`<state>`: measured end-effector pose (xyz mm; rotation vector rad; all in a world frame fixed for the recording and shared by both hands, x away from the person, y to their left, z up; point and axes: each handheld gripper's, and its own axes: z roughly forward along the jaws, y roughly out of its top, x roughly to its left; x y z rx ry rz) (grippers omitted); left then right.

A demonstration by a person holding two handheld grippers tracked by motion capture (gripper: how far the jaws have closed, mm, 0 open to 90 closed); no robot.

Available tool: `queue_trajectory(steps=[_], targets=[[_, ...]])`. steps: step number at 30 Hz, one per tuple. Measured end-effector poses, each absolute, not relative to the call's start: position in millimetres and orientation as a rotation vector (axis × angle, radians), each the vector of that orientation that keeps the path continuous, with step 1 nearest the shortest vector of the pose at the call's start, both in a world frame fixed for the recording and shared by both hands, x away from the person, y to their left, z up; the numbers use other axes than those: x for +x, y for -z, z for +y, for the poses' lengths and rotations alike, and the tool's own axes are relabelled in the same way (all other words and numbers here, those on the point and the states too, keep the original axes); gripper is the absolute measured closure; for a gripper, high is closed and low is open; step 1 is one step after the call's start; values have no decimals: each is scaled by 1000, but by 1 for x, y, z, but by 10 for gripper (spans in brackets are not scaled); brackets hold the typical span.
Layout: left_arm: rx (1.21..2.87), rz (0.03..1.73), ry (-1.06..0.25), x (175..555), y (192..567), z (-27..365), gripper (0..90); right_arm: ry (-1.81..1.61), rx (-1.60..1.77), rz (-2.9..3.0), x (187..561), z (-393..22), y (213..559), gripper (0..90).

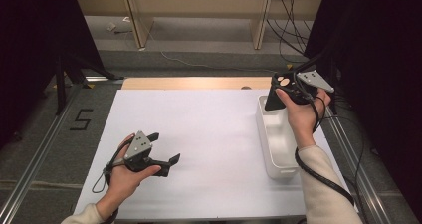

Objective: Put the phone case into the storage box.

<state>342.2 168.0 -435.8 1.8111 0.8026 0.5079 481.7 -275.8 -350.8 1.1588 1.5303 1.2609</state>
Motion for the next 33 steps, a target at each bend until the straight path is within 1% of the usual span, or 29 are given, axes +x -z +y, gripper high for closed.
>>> queue_trajectory(steps=[33], targets=[[1809,804,-506,342,436,168,3,-1234,1176,1551,493,-272,354,149]])
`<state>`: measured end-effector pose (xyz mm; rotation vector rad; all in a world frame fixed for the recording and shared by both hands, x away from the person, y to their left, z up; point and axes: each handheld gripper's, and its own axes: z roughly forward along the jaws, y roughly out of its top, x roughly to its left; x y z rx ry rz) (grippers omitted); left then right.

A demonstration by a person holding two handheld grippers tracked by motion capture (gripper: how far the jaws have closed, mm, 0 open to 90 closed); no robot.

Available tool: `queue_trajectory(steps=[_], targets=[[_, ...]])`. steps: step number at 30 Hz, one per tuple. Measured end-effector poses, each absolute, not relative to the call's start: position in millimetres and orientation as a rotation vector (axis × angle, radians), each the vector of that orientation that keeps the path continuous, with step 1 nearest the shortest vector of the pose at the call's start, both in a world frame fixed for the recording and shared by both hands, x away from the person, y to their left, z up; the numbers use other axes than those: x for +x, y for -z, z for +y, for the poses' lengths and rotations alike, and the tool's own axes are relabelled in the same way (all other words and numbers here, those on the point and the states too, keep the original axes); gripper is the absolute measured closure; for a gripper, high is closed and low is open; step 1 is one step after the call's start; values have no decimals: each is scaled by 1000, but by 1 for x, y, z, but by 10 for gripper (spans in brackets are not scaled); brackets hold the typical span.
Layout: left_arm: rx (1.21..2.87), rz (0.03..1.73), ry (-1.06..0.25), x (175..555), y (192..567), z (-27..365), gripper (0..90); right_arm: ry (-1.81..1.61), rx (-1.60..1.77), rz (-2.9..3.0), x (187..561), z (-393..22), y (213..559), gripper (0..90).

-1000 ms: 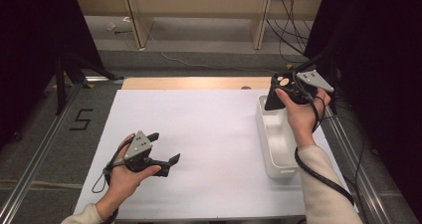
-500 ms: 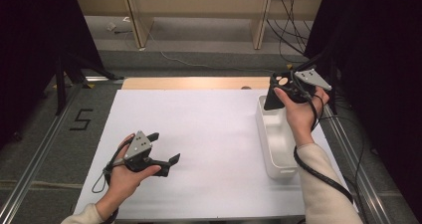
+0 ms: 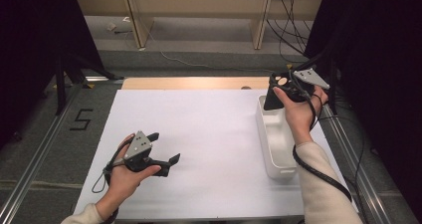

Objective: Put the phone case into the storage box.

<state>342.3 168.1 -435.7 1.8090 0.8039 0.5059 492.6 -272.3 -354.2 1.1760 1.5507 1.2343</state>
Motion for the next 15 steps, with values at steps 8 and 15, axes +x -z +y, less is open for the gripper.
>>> queue_trajectory(steps=[8,15], targets=[[1808,807,-504,342,436,168,3,-1227,1179,1553,495,-272,355,148],[1808,806,-504,342,436,168,3,-1219,1195,1557,499,-273,357,149]])
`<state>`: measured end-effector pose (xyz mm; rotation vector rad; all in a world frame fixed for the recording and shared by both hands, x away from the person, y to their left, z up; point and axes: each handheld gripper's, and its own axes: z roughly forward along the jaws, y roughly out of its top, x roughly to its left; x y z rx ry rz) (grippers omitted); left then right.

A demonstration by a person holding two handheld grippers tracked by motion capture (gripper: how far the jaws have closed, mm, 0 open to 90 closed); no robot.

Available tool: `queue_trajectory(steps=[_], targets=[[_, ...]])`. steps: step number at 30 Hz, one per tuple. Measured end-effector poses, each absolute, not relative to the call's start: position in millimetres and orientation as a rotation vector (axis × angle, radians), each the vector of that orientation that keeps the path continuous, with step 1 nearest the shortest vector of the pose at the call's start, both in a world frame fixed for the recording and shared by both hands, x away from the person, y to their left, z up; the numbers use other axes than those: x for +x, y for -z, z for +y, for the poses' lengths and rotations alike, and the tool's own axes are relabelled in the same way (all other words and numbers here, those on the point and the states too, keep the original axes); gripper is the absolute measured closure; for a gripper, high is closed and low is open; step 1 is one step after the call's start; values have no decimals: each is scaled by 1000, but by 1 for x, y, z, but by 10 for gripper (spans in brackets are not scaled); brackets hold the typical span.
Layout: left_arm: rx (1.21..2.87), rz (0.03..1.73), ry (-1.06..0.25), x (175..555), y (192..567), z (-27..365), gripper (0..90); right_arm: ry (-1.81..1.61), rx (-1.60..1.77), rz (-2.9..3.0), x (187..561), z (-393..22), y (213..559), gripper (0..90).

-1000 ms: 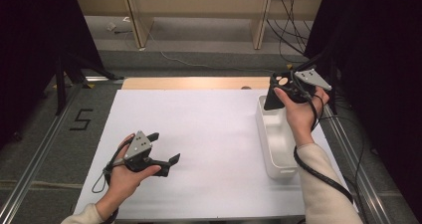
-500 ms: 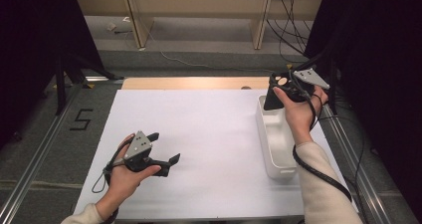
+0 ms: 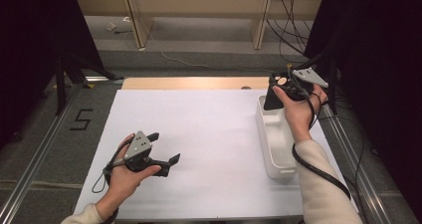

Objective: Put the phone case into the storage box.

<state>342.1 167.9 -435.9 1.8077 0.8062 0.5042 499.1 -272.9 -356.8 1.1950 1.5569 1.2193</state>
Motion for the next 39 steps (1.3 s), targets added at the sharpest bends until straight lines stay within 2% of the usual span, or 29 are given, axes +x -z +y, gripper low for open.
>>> queue_trajectory(steps=[39], targets=[[1805,807,-501,343,436,168,2,-1176,1252,1597,520,-270,370,148]])
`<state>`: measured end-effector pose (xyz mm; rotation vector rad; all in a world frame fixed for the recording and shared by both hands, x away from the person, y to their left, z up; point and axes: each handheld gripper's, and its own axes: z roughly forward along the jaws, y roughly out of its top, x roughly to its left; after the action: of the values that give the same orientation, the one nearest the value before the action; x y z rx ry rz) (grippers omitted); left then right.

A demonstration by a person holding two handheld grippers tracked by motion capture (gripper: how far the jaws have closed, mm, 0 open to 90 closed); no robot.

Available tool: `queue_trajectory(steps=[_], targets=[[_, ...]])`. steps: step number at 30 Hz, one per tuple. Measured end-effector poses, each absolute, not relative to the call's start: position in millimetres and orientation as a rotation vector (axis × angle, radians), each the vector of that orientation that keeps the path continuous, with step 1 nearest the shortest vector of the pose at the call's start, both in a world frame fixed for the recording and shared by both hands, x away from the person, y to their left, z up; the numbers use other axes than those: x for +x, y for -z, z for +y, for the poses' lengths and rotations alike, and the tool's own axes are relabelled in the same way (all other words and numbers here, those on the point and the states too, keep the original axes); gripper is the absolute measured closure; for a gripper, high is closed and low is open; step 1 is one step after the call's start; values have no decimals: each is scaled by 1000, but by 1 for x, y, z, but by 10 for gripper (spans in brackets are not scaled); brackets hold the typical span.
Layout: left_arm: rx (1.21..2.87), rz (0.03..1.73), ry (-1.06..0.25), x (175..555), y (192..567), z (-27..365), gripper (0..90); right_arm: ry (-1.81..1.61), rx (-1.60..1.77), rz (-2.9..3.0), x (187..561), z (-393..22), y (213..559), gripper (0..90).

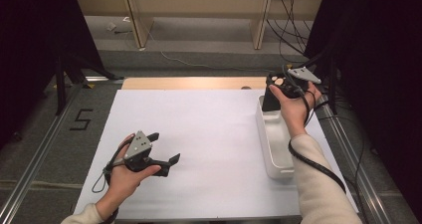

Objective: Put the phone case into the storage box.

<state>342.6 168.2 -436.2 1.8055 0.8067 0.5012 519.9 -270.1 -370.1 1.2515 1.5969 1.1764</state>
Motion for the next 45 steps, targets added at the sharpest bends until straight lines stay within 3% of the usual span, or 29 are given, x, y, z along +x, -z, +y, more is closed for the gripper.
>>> queue_trajectory(steps=[45], targets=[[1807,805,-500,343,437,168,3,-1120,1298,1643,532,-266,393,147]])
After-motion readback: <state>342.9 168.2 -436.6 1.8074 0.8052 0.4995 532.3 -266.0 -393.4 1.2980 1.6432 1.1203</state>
